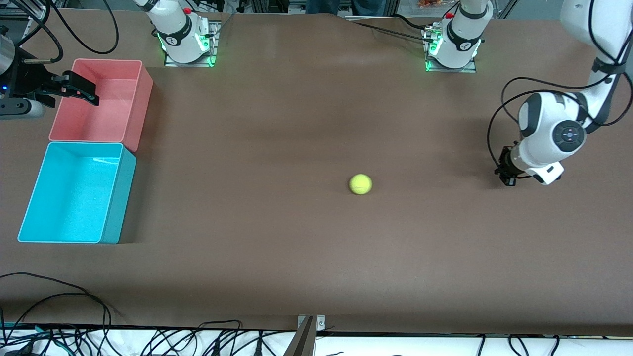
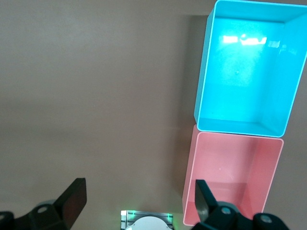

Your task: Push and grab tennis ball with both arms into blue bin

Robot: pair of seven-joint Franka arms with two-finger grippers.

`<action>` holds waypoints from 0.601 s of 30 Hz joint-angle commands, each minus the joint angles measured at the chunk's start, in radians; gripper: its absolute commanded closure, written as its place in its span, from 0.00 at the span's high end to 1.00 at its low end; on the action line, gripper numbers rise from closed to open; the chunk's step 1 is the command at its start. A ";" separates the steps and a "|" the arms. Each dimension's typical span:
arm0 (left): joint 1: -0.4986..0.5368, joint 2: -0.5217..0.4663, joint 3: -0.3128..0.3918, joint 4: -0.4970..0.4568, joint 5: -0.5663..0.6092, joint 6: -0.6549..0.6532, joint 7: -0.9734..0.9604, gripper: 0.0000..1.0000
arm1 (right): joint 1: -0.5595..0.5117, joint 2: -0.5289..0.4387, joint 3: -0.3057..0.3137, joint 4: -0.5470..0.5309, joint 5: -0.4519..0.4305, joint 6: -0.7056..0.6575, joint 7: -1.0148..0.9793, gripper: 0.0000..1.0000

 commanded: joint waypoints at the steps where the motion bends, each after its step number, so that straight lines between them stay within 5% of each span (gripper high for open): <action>1: 0.003 -0.023 -0.008 0.093 0.018 -0.126 0.138 0.00 | 0.002 0.000 0.000 0.021 0.004 -0.024 -0.003 1.00; 18: -0.002 -0.022 -0.029 0.464 -0.057 -0.489 0.785 0.00 | 0.002 -0.002 -0.002 0.021 0.004 -0.026 -0.004 1.00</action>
